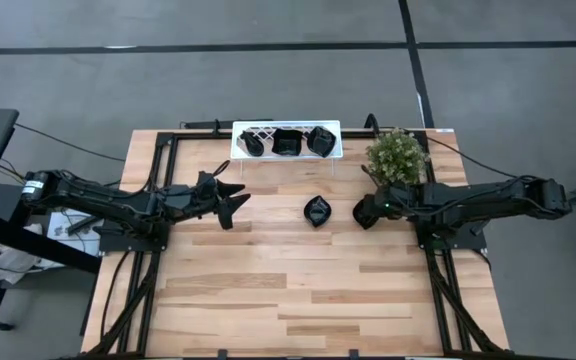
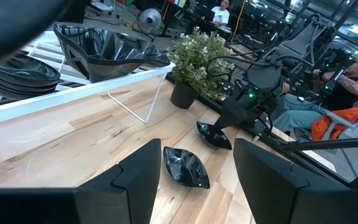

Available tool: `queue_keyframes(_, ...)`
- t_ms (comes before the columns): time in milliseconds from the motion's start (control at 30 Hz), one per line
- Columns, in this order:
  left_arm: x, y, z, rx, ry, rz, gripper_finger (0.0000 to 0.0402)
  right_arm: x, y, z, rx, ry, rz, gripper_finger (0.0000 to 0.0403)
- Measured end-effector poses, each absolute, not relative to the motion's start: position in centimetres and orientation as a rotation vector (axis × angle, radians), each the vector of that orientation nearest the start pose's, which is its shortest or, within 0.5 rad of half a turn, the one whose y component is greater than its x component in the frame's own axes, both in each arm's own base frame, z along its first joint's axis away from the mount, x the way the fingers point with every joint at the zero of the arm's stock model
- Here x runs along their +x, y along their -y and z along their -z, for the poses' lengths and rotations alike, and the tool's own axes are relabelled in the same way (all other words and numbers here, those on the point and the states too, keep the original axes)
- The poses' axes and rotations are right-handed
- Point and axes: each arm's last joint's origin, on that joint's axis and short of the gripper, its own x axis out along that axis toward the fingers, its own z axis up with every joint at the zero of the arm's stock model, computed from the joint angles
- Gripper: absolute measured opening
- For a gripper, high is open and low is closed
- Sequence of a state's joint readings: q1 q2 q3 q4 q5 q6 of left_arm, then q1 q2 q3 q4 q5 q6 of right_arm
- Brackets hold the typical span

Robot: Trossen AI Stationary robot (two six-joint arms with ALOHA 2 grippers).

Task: Pick & Place Mini shaped plates
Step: Stack the right leaf shaped plate on top of the leaf shaped plates on the shelf

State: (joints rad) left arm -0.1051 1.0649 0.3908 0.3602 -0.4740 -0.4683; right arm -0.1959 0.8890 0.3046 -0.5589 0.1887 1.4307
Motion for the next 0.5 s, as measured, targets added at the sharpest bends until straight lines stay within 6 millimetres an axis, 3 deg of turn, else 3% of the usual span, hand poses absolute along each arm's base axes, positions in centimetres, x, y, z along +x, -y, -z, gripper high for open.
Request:
queue_keyframes(233,21.01,0.89,-19.95,-0.369,-0.21,-0.428,0.0204,12.85,2.82,-13.65,1.248,-0.707,1.067,0.0004)
queue_keyframes(500,21.01,0.89,-19.95,-0.369,-0.21,-0.428,0.0204,13.08,2.32,-13.7,1.26,-0.726,1.018,0.0003)
